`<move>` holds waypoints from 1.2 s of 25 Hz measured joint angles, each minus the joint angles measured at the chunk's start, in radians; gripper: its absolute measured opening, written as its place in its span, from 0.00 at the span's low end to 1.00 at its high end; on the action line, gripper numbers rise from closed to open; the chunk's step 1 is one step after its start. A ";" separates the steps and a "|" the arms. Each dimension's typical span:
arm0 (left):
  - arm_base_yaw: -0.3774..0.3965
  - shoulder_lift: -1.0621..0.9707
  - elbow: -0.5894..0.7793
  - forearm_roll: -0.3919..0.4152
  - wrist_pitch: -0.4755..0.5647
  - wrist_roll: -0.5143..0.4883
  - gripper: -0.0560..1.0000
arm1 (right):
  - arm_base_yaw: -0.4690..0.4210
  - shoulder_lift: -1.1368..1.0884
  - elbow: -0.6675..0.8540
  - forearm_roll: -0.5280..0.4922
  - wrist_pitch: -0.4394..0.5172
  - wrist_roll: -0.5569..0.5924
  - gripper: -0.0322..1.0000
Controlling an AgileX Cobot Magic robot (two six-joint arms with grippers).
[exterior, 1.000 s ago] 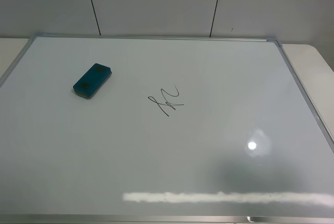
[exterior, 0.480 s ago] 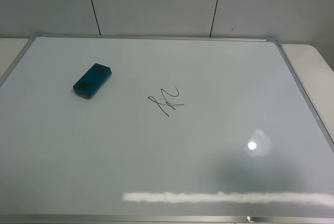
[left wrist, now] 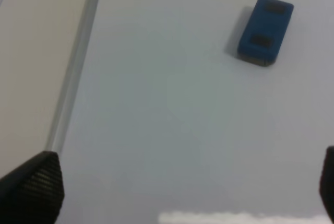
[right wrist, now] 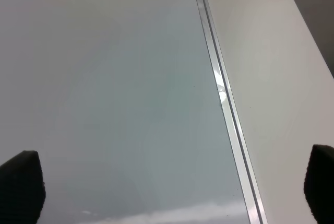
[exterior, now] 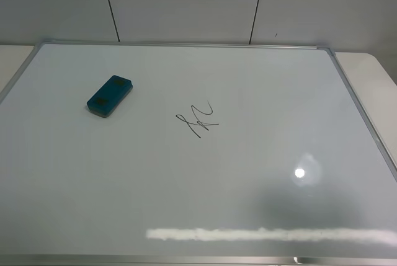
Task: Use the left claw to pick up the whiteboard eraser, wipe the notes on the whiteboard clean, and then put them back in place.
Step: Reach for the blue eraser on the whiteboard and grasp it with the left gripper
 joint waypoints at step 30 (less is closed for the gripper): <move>0.000 0.000 0.000 0.000 0.000 0.000 0.99 | 0.000 0.000 0.000 0.000 0.000 0.000 0.99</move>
